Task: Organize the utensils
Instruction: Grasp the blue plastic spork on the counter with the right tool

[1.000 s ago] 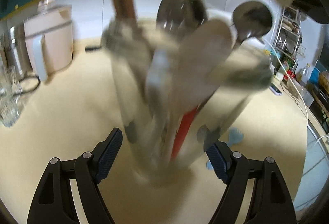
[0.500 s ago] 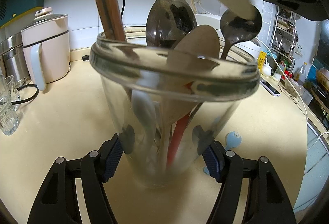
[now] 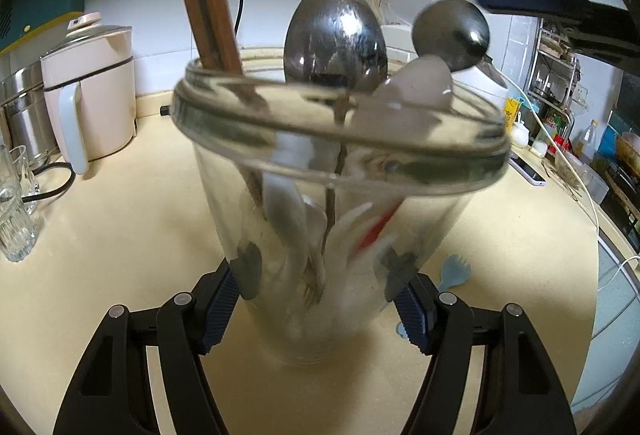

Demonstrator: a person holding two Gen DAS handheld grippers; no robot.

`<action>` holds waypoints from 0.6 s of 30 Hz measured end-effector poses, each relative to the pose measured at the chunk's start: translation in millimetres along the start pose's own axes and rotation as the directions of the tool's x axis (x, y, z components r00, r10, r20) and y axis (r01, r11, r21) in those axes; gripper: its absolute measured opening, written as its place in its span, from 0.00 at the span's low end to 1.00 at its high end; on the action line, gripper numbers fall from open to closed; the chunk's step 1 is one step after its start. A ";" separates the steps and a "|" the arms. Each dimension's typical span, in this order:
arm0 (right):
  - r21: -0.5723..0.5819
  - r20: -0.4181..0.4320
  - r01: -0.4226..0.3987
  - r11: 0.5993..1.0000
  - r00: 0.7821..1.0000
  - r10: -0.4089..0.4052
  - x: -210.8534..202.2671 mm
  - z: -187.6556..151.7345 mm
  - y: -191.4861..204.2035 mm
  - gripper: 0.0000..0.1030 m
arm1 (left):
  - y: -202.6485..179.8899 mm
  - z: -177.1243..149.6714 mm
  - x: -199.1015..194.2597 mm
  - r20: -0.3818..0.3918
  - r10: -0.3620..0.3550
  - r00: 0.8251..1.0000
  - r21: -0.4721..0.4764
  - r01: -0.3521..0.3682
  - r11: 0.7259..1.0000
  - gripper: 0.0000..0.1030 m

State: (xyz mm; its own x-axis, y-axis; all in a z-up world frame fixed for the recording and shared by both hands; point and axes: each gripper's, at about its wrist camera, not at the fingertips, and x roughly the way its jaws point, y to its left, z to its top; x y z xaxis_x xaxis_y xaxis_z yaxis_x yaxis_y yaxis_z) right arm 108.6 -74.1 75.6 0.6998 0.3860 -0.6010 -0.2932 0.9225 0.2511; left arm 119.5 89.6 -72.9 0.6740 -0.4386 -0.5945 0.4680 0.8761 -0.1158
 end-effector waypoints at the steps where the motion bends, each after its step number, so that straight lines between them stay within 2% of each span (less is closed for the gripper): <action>1: 0.015 -0.001 0.023 1.000 1.000 -0.023 -2.9 -1.1 -8.7 0.35 | 0.6 -0.4 0.6 -0.008 0.000 1.000 -0.002 0.000 1.000 0.71; 3: 0.053 -0.022 0.063 0.997 0.998 -0.062 -3.1 -6.9 -26.6 0.40 | 2.0 -1.1 0.1 -0.009 -0.001 1.000 -0.003 0.001 1.000 0.71; 5: 0.118 -0.090 0.127 0.985 0.989 -0.117 3.0 -18.5 -50.7 0.40 | 4.8 -2.1 -1.2 -0.004 -0.007 1.000 -0.010 0.007 1.000 0.71; 7: 0.163 -0.198 0.217 0.963 0.963 -0.183 16.2 -38.0 -76.6 0.40 | 6.4 -2.3 -0.8 -0.006 -0.005 1.000 -0.009 0.005 1.000 0.71; 9: 0.189 -0.278 0.262 0.946 0.939 -0.205 27.6 -54.8 -92.6 0.40 | 5.2 -1.0 1.6 -0.007 -0.005 1.000 -0.008 0.005 1.000 0.71; 10: 0.218 -0.336 0.270 0.938 0.923 -0.188 37.2 -68.6 -103.1 0.40 | 5.8 -1.1 1.7 -0.007 -0.004 1.000 -0.008 0.004 1.000 0.71; 13: 0.288 -0.422 0.286 0.914 0.895 -0.147 55.0 -94.4 -120.3 0.40 | 6.8 0.5 3.0 -0.007 -0.002 1.000 -0.006 0.002 1.000 0.71; 15: 0.287 -0.448 0.295 0.911 0.882 -0.144 63.5 -104.3 -122.2 0.40 | 5.0 0.8 2.7 -0.007 -0.002 1.000 -0.006 0.002 1.000 0.71; 18: 0.281 -0.458 0.270 0.921 0.881 -0.119 71.1 -112.4 -119.4 0.40 | 5.0 0.9 2.7 -0.007 -0.001 1.000 -0.005 0.001 1.000 0.71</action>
State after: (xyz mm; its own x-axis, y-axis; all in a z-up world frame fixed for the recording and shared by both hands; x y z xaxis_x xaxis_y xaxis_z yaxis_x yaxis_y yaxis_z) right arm 120.2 -156.8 -82.4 0.3536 0.2302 -0.9067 0.1026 0.9539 0.2822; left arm 124.2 92.6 -74.4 0.6692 -0.4385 -0.5999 0.4660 0.8765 -0.1208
